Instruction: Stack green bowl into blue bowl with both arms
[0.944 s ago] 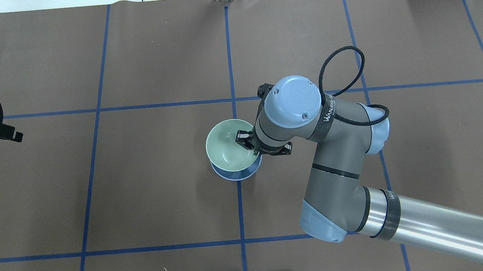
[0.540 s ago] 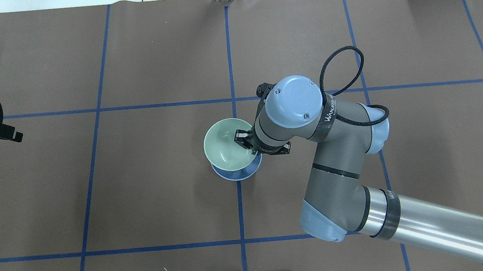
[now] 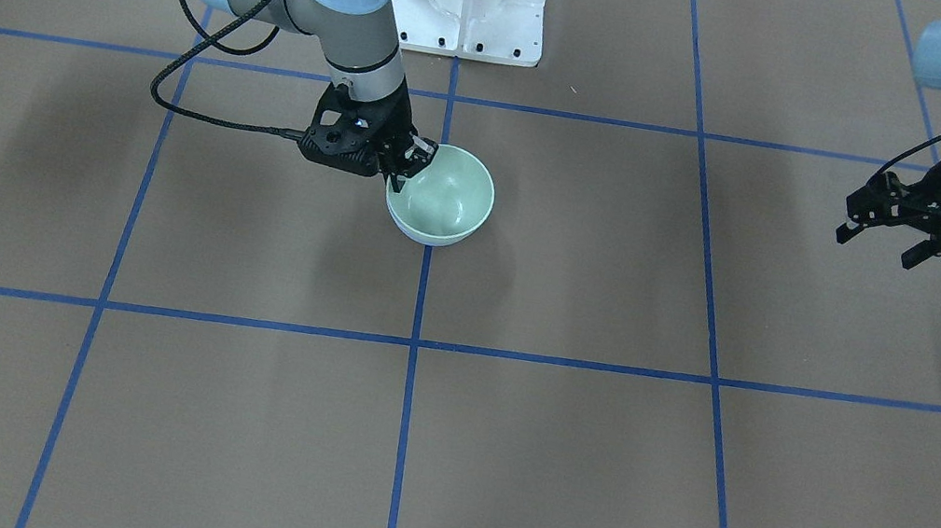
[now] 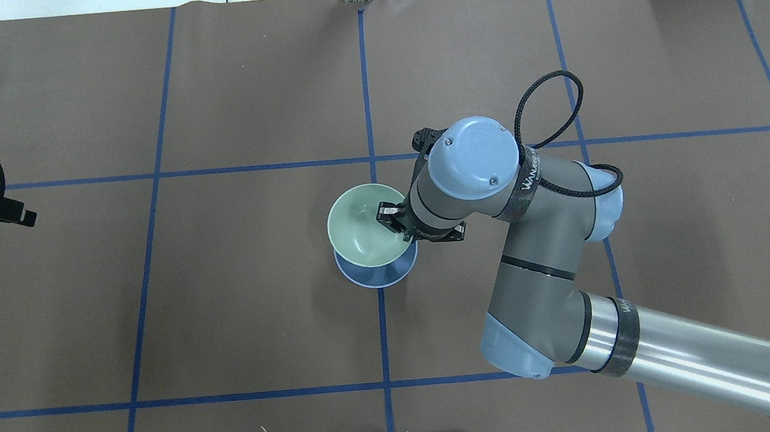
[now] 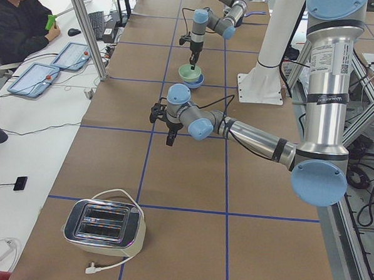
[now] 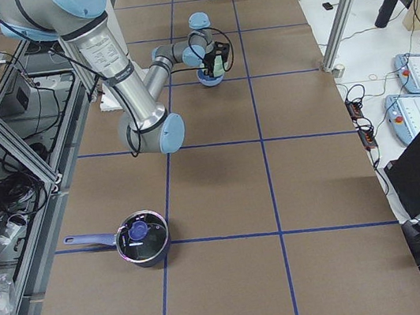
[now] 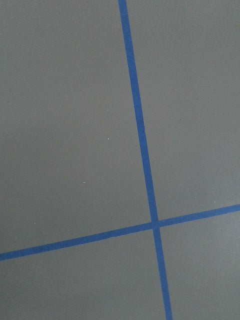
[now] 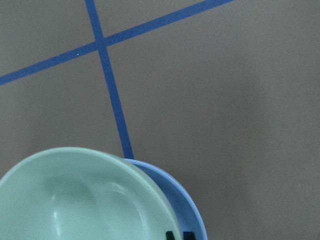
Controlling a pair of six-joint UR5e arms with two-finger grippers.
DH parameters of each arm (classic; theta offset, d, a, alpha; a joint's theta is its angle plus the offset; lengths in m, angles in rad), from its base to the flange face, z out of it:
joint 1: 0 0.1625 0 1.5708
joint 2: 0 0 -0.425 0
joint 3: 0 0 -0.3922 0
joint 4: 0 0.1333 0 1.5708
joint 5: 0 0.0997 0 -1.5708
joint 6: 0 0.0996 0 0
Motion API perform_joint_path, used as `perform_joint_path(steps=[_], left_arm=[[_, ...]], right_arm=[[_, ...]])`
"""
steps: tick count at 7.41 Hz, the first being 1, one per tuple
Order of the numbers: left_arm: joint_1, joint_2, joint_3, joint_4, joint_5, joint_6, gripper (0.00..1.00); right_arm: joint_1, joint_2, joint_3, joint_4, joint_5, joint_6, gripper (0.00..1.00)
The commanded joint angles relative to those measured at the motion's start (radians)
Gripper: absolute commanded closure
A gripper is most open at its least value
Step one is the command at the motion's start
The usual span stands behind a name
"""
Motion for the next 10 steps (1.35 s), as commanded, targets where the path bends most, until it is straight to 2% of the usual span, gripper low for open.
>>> perform_joint_path(steps=[1,2,3,4,5,8,10], left_arm=[[0.0,0.0,0.0,0.0,0.0,-0.001,0.03],[0.0,0.0,0.0,0.0,0.0,-0.001,0.03],[0.0,0.0,0.002,0.0,0.0,-0.001,0.03],[0.0,0.0,0.002,0.002,0.0,-0.002,0.03],[0.0,0.0,0.002,0.0,0.0,-0.001,0.03],[-0.032,0.001,-0.001,0.002,-0.032,0.004,0.03],[-0.075,0.027,0.006,0.006,-0.032,0.097,0.03]], right_arm=[[0.001,0.0,-0.009,0.002,0.0,-0.001,0.77],[0.001,0.0,-0.011,0.002,-0.005,-0.001,0.56],[-0.001,0.0,-0.011,0.001,-0.015,-0.001,0.48],[-0.002,0.001,-0.009,0.0,-0.017,-0.001,0.47],[-0.004,0.001,-0.003,0.0,-0.018,0.004,0.01],[0.018,-0.007,0.026,-0.001,-0.003,-0.02,0.0],[0.161,-0.061,0.049,-0.003,0.134,-0.188,0.0]])
